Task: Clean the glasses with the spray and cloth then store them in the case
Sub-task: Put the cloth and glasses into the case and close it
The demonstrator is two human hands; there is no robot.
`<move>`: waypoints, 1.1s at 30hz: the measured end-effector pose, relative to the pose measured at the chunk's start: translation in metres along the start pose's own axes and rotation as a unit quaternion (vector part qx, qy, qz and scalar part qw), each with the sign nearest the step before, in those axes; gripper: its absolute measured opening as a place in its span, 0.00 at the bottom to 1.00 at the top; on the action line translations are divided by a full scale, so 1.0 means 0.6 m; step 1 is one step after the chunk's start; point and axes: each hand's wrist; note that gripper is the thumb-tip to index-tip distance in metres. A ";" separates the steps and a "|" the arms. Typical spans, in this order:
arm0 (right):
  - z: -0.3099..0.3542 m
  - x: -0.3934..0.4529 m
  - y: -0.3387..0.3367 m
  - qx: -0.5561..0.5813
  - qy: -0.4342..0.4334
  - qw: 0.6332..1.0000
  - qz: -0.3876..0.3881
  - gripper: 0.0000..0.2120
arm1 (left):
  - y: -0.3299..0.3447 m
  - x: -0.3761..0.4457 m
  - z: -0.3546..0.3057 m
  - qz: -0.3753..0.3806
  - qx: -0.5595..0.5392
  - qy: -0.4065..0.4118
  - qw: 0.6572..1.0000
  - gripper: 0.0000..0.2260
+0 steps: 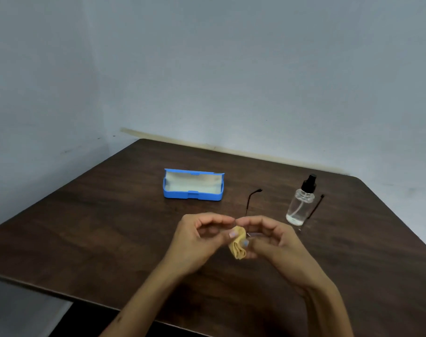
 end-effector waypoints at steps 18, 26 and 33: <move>0.014 0.070 0.106 -0.072 -0.002 0.987 0.146 0.03 | -0.111 0.001 0.018 0.006 -0.092 -0.057 0.994 0.12; 0.012 0.089 0.151 0.073 0.045 0.990 0.116 0.03 | -0.125 0.013 0.023 0.019 -0.128 -0.083 0.988 0.05; 0.017 0.100 0.167 0.066 0.058 0.994 0.066 0.09 | -0.161 0.032 0.019 0.015 -0.216 -0.200 0.956 0.09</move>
Point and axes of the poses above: each hand's wrist, its own x-axis towards the middle knuckle, its own y-axis out of the palm, z = x × y, and after that the axes turned 12 degrees about -z, right-handed
